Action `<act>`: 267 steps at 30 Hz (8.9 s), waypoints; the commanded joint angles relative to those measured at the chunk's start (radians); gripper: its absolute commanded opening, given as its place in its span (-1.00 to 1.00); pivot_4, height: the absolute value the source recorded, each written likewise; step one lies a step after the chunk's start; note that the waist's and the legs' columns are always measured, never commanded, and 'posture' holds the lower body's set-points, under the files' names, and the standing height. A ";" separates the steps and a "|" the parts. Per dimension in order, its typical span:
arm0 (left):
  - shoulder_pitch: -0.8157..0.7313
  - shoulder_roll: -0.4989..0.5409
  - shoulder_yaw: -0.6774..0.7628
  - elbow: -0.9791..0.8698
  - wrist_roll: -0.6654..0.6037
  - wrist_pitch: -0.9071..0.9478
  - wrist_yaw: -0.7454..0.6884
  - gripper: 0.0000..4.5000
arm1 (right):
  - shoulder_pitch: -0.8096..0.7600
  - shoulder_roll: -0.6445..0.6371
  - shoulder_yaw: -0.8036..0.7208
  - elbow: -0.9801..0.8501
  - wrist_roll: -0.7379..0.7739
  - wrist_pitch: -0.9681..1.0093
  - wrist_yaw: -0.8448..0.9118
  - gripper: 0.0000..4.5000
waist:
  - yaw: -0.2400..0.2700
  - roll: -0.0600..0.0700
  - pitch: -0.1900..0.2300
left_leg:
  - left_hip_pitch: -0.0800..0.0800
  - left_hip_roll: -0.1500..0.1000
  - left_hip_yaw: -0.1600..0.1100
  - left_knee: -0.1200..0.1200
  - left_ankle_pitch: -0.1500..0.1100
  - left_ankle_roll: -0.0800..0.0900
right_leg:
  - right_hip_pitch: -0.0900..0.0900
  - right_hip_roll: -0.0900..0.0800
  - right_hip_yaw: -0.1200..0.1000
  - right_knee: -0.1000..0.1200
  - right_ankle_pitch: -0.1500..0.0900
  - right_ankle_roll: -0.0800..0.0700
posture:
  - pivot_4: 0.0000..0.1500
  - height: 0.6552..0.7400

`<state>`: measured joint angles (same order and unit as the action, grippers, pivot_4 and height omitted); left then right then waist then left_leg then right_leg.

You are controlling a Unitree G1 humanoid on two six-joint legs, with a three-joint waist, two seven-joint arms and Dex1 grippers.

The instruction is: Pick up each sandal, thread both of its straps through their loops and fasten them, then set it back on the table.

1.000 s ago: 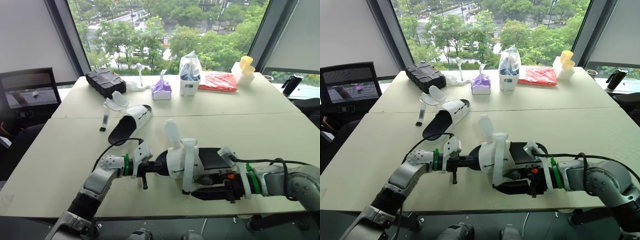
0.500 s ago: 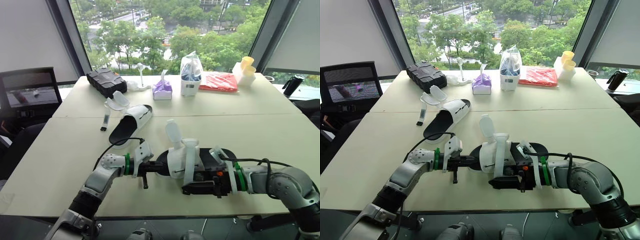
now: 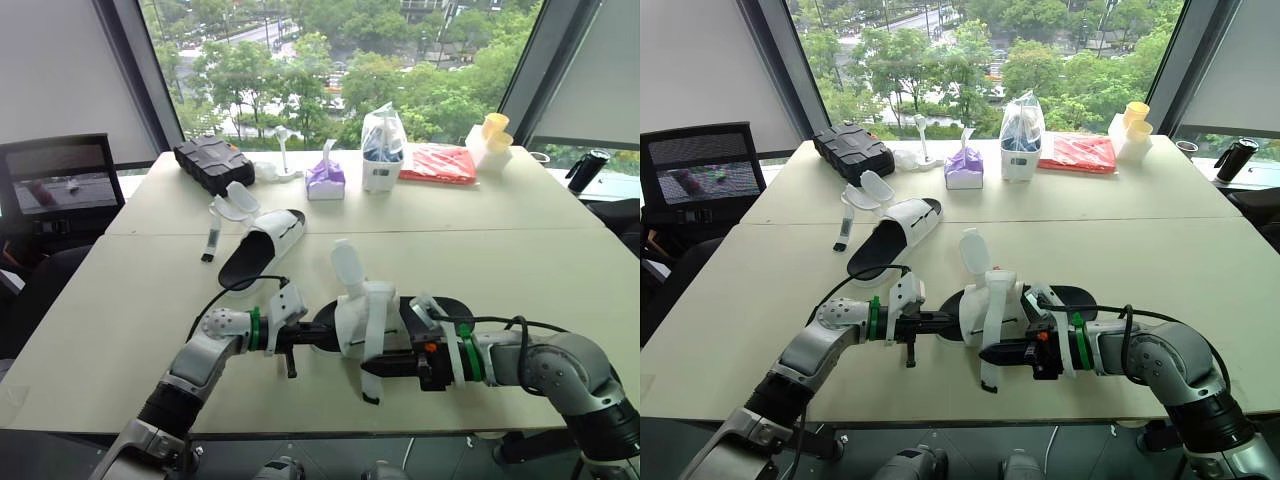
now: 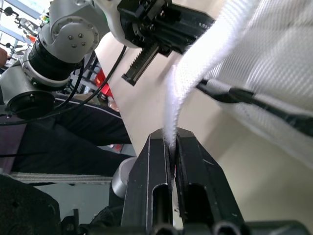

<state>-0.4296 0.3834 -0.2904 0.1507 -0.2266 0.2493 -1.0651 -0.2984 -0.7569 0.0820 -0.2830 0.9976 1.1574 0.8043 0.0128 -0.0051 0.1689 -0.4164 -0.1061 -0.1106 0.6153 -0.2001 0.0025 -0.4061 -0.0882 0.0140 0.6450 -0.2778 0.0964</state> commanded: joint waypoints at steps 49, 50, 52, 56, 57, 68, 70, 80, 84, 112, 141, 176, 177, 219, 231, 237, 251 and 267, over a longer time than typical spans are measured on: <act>0.013 0.002 -0.042 0.022 0.040 0.027 0.010 -1.00 | -0.638 -0.018 0.292 0.602 -0.645 -0.300 0.628 -0.99 | 0.001 0.000 0.000 | -0.002 -0.001 -0.001 0.000 -0.001 -0.001 | 0.000 0.000 -0.001 -0.007 0.005 0.004 | 1.00 1.00; 0.012 0.002 -0.043 0.023 0.040 0.028 0.010 -1.00 | -0.633 -0.020 0.291 0.596 -0.647 -0.306 0.630 -0.99 | 0.001 0.000 0.000 | -0.002 -0.001 -0.001 0.000 -0.001 -0.001 | 0.000 0.000 -0.001 -0.007 0.005 0.004 | 1.00 1.00; 0.013 0.002 -0.043 0.023 0.040 0.026 0.009 -1.00 | -0.622 -0.024 0.289 0.585 -0.651 -0.316 0.633 -0.99 | 0.001 0.000 0.000 | -0.002 -0.001 -0.001 0.000 -0.001 -0.001 | 0.000 0.000 -0.001 -0.007 0.005 0.004 | 1.00 1.00; 0.013 0.003 -0.043 0.024 0.041 0.023 0.008 -1.00 | -0.597 -0.042 0.283 0.535 -0.657 -0.344 0.652 -0.99 | 0.001 0.000 0.000 | -0.002 -0.001 -0.001 0.000 -0.001 -0.001 | 0.000 0.000 -0.001 -0.007 0.005 0.004 | 1.00 1.00; 0.013 0.003 -0.043 0.024 0.041 0.022 0.007 -1.00 | -0.589 -0.047 0.281 0.517 -0.656 -0.348 0.657 -0.99 | 0.001 0.000 0.000 | -0.002 -0.001 -0.001 0.000 -0.001 -0.001 | 0.000 0.000 -0.001 -0.007 0.005 0.004 | 1.00 1.00; 0.019 0.005 -0.047 0.023 0.041 0.021 0.003 -1.00 | -0.520 -0.047 0.255 0.396 -0.654 -0.384 0.640 -0.99 | 0.000 0.000 0.000 | -0.002 -0.001 -0.001 -0.001 -0.001 0.000 | 0.000 0.000 -0.001 -0.007 0.005 0.004 | 1.00 1.00; 0.019 0.006 -0.046 0.024 0.041 0.021 0.003 -1.00 | -0.515 -0.037 0.238 0.385 -0.639 -0.370 0.634 -0.99 | 0.000 0.000 0.000 | -0.002 -0.001 -0.001 -0.001 -0.001 0.000 | 0.000 0.000 -0.001 -0.007 0.005 0.004 | 1.00 1.00; 0.021 0.005 -0.046 0.028 0.042 0.019 0.004 -1.00 | -0.505 -0.026 0.198 0.333 -0.582 -0.290 0.631 -0.99 | 0.000 0.000 0.000 | -0.002 -0.001 -0.001 -0.001 0.000 0.000 | 0.000 0.000 -0.001 -0.007 0.005 0.004 | 1.00 1.00; 0.022 0.004 -0.045 0.029 0.043 0.019 0.005 -1.00 | -0.483 -0.043 0.212 0.308 -0.591 -0.299 0.634 -0.99 | 0.000 0.000 0.000 | -0.002 -0.001 -0.001 -0.001 0.000 0.000 | 0.000 0.000 -0.001 -0.007 0.005 0.004 | 1.00 1.00; 0.030 -0.013 -0.056 0.029 0.048 0.016 0.010 -1.00 | -0.338 -0.254 0.038 0.106 -0.528 -0.232 0.578 0.98 | 0.003 0.000 0.000 | -0.002 -0.001 -0.001 0.000 0.000 0.000 | 0.001 0.000 -0.001 -0.008 0.005 0.004 | 1.00 1.00; -0.004 -0.026 -0.055 0.071 0.061 0.000 -0.003 -1.00 | 0.095 -0.167 -0.132 -0.191 -0.249 -0.033 0.227 0.98 | 0.025 0.001 -0.002 | -0.003 -0.001 0.000 0.001 -0.001 0.001 | 0.002 0.000 -0.001 -0.011 0.006 0.004 | 1.00 1.00; 0.005 -0.036 -0.064 0.062 0.069 0.012 0.020 -1.00 | 0.175 -0.207 0.083 -0.250 -0.262 -0.072 0.223 -0.98 | 0.026 0.001 -0.004 | -0.003 -0.001 0.000 0.001 -0.001 0.002 | 0.003 0.000 -0.001 -0.011 0.006 0.004 | 1.00 1.00; 0.006 -0.036 -0.066 0.063 0.070 0.015 0.022 -1.00 | 0.187 -0.221 0.091 -0.261 -0.264 -0.080 0.233 -0.98 | 0.026 0.001 -0.004 | -0.003 -0.001 0.000 0.001 -0.001 0.002 | 0.003 0.000 -0.001 -0.011 0.006 0.004 | 1.00 1.00; -0.003 -0.047 -0.093 0.152 0.119 -0.051 0.040 -1.00 | -0.381 -0.138 0.074 0.083 -0.135 0.005 0.179 -0.98 | 0.029 0.000 -0.007 | -0.003 -0.001 0.000 0.002 -0.003 0.003 | 0.008 -0.003 -0.004 -0.016 0.005 0.003 | 1.00 1.00; 0.011 -0.040 -0.088 0.132 0.116 -0.049 0.049 -1.00 | -0.366 -0.068 0.100 0.254 -0.302 -0.075 0.171 0.64 | 0.026 0.000 -0.007 | 0.003 -0.001 0.000 0.002 -0.003 0.002 | 0.011 -0.003 -0.005 -0.016 0.006 0.003 | 1.00 1.00; 0.011 -0.038 -0.088 0.129 0.115 -0.048 0.050 -1.00 | -0.408 -0.022 0.092 0.364 -0.369 -0.111 0.146 0.97 | 0.024 -0.001 -0.007 | 0.006 -0.001 0.000 0.002 -0.003 0.002 | 0.014 -0.003 -0.005 -0.016 0.006 0.003 | 1.00 1.00; 0.013 -0.038 -0.087 0.122 0.114 -0.042 0.051 -1.00 | -0.523 0.080 0.156 0.646 -0.627 -0.314 0.158 0.97 | 0.025 0.000 -0.007 | 0.006 -0.001 0.000 0.000 -0.003 0.002 | 0.013 -0.003 -0.005 -0.016 0.006 0.003 | 1.00 1.00; 0.014 -0.046 -0.089 0.121 0.114 -0.044 0.055 -1.00 | -0.640 0.124 0.193 0.968 -0.905 -0.657 0.244 0.97 | 0.024 0.000 -0.007 | 0.007 -0.001 0.000 0.000 -0.003 0.002 | 0.011 -0.002 -0.004 -0.015 0.007 0.005 | 1.00 1.00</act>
<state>-0.4461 0.3315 -0.3390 0.2108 -0.1694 0.1655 -1.0252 -0.9175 -0.6355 0.2762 0.6954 0.1109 0.5234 1.0314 0.0373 -0.0050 0.1621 -0.4097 -0.1075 -0.1107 0.6150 -0.2030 0.0045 -0.3948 -0.0898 0.0097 0.6299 -0.2705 0.1018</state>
